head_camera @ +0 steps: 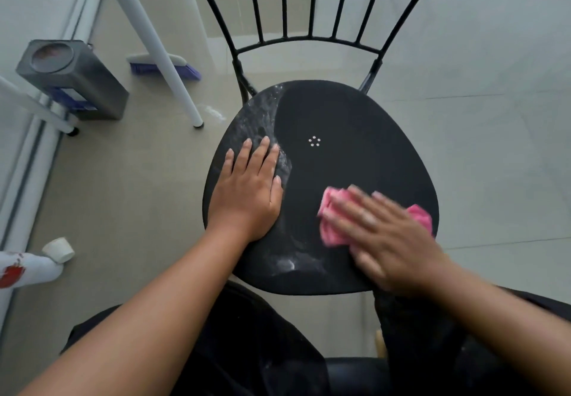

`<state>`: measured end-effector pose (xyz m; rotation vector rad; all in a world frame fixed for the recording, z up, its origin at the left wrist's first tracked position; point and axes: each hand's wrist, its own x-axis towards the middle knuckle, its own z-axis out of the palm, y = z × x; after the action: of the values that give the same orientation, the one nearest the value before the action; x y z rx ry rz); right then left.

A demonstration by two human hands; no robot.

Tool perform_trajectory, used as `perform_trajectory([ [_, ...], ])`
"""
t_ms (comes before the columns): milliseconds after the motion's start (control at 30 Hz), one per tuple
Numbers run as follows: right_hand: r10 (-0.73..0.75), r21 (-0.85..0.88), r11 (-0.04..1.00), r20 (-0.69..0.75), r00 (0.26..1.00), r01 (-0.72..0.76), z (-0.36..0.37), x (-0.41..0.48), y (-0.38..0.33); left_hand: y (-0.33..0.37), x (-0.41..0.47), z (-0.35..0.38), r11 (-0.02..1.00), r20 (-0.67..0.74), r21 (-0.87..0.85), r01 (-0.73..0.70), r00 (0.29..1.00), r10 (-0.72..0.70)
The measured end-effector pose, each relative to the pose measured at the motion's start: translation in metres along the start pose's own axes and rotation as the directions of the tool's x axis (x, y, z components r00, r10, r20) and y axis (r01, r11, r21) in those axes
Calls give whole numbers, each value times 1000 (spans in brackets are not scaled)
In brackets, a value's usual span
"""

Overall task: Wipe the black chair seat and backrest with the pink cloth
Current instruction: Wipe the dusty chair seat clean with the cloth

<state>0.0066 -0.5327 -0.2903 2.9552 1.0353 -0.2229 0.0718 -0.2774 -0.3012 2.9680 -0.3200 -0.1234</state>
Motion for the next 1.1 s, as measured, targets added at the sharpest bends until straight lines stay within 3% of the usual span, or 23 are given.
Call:
perform_trajectory([
  [100, 388, 85, 919, -32, 921, -384, -5, 51, 12, -2, 1, 2, 1000, -14, -17, 1, 1000, -1],
  [167, 500, 160, 857, -35, 865, -489, -5, 86, -7, -3, 2, 2, 1000, -16, -20, 1, 1000, -1],
  [367, 194, 122, 974, -38, 980, -189, -1, 53, -62, -2, 1, 0, 1000, -26, -10, -15, 1000, 15],
  [467, 140, 284, 952, -64, 988, -116, -8, 48, -50, -2, 1, 0, 1000, -15, -21, -15, 1000, 15],
  [567, 297, 557, 812, -134, 946, -176, -22, 48, -28, -2, -1, -7, 991, -24, -129, -24, 1000, 21],
  [633, 433, 590, 764, -166, 886, -262, -23, 45, -3, 4, -4, -17, 980, -55, -189, -55, 997, 45],
  [733, 534, 524, 744, -95, 840, -414, -14, 38, 30, 31, -16, -28, 971, -103, -97, -220, 972, 210],
  [800, 545, 407, 781, -74, 835, -473, -5, 35, 38, 60, -27, -23, 955, -50, -53, -292, 956, 289],
  [933, 537, 306, 813, -68, 841, -494, 2, 37, 36, 105, -49, 7, 989, 79, -18, -145, 986, 146],
  [1100, 548, 281, 810, -54, 834, -514, 1, 38, 34, 79, -82, 16, 997, 33, 39, -67, 997, 66],
])
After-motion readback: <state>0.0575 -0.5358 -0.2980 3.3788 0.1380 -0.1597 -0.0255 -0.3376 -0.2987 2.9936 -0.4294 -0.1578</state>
